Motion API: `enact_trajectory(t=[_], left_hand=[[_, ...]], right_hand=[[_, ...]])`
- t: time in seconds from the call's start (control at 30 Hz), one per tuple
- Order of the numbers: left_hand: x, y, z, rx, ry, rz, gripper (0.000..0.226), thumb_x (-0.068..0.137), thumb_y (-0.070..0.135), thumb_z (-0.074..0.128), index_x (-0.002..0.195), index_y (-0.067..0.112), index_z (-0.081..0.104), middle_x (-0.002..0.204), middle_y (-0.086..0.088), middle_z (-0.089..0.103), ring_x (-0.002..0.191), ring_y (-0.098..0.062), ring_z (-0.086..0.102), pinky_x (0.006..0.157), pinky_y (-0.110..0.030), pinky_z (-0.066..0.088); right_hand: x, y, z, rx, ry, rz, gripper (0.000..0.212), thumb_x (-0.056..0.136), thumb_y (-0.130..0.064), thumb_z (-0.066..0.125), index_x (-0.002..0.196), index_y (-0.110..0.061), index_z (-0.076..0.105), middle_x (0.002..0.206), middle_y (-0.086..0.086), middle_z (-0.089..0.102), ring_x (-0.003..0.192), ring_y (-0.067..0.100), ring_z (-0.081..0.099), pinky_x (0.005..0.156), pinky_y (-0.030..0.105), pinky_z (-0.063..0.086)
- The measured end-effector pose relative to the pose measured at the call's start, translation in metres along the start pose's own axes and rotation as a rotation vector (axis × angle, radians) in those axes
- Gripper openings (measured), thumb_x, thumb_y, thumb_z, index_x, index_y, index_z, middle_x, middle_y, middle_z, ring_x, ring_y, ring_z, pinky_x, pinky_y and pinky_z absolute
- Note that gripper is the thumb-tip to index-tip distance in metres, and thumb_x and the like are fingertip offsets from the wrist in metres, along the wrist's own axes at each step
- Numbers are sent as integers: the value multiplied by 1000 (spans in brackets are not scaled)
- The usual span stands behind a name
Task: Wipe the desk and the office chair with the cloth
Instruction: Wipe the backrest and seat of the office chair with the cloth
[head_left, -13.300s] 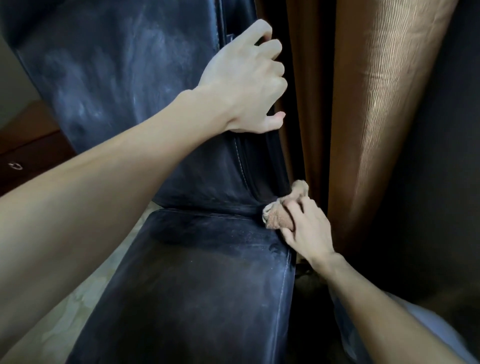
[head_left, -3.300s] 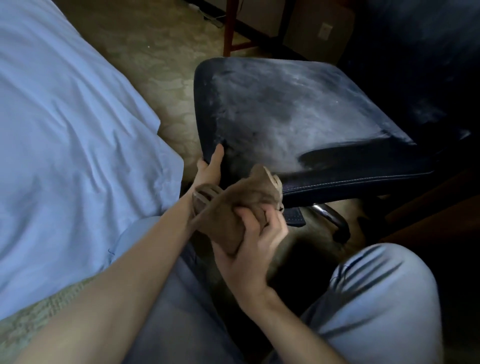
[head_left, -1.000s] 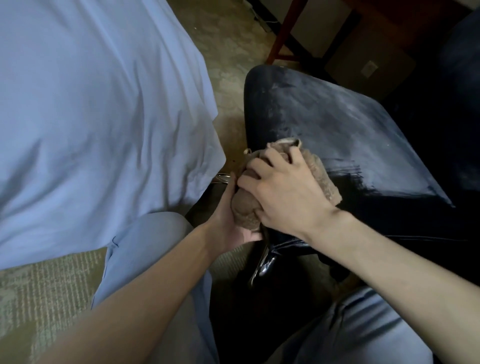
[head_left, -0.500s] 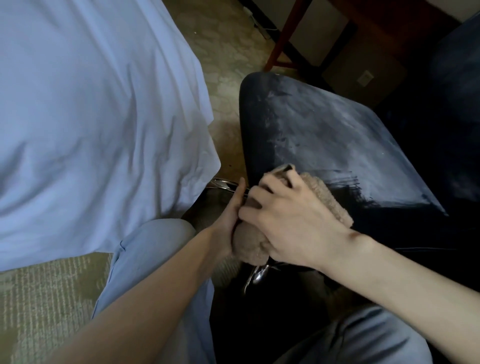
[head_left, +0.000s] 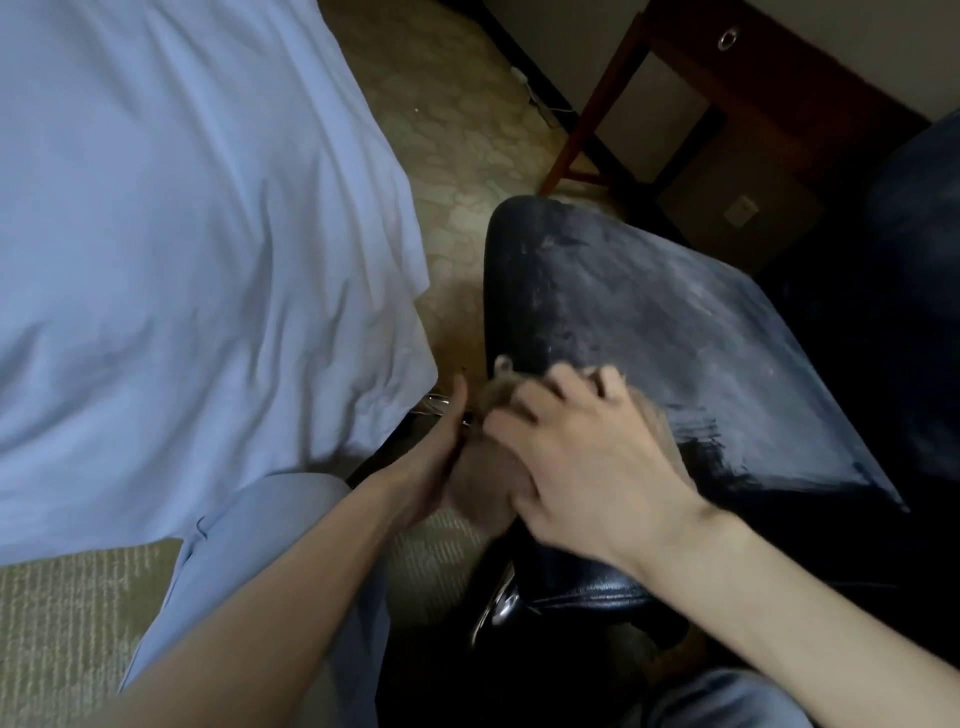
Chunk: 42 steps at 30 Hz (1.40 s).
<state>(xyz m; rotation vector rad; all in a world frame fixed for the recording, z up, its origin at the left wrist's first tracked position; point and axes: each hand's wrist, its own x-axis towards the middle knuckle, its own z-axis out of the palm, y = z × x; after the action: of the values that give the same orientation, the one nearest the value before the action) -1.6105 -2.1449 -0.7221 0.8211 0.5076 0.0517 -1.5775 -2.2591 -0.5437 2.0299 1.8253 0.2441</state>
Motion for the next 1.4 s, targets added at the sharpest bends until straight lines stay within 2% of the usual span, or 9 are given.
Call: enact_trajectory(t=[0.2, 0.3, 0.5, 0.67, 0.77, 0.9, 1.0, 1.2, 1.4], left_hand=[[-3, 22, -13, -313, -39, -18, 112, 86, 92, 9, 138, 8, 62, 127, -19, 71, 113, -29, 68, 102, -41, 47], [-11, 17, -17, -330, -137, -58, 111, 82, 95, 20, 140, 12, 65, 158, -20, 46, 146, -34, 42, 128, -47, 19], [-16, 9, -26, -351, -277, -132, 120, 71, 100, 37, 150, 11, 52, 156, -24, 45, 142, -43, 47, 113, -63, 41], [-3, 9, -23, -409, -91, -116, 104, 80, 96, 30, 118, 12, 78, 135, -20, 68, 130, -39, 60, 114, -59, 42], [11, 16, -25, -608, -56, 12, 99, 87, 89, 24, 142, 15, 62, 141, -19, 63, 138, -37, 53, 119, -51, 36], [17, 23, -18, -620, -44, 17, 104, 85, 90, 20, 155, 15, 41, 136, -11, 65, 122, -28, 59, 89, -49, 45], [16, 20, -13, -687, 3, 62, 104, 88, 87, 26, 160, 13, 34, 148, -17, 54, 130, -34, 54, 87, -55, 50], [-1, 12, 3, -504, -27, 51, 109, 79, 96, 37, 143, 9, 56, 131, -14, 71, 121, -31, 67, 89, -51, 58], [-18, -8, 6, -473, -72, 9, 88, 88, 90, 32, 106, 21, 84, 114, -5, 78, 101, -21, 77, 81, -37, 61]], right_hand=[[-24, 10, 9, 8, 23, -137, 43, 66, -42, 69, 107, -30, 71, 104, -2, 65, 98, 28, 57, 82, 46, 46], [-10, 14, 19, -4, 90, -104, 42, 72, -39, 58, 111, -28, 69, 106, 0, 64, 100, 30, 56, 84, 49, 43], [47, 31, 31, -54, 100, 41, 52, 79, -48, 60, 127, -31, 66, 118, 1, 63, 109, 31, 52, 88, 44, 35], [38, 31, 27, -77, 120, 24, 52, 80, -47, 58, 128, -28, 65, 114, 4, 62, 107, 33, 51, 90, 48, 37], [1, 17, 31, -75, 126, -136, 47, 75, -42, 59, 119, -25, 67, 108, 4, 60, 102, 34, 53, 90, 52, 38], [-55, 17, 33, -64, 43, -243, 48, 74, -42, 66, 120, -26, 69, 116, 1, 65, 104, 32, 61, 85, 51, 43], [-84, 25, 35, -84, -29, -267, 55, 69, -47, 70, 120, -27, 69, 116, 0, 66, 104, 30, 60, 84, 49, 41], [-108, 37, 43, -134, -137, -407, 47, 80, -41, 67, 125, -26, 68, 128, 3, 66, 117, 30, 62, 95, 49, 44], [-13, 21, 35, -103, 107, -441, 40, 101, -35, 39, 121, -27, 73, 121, 3, 69, 118, 30, 62, 103, 48, 40]])
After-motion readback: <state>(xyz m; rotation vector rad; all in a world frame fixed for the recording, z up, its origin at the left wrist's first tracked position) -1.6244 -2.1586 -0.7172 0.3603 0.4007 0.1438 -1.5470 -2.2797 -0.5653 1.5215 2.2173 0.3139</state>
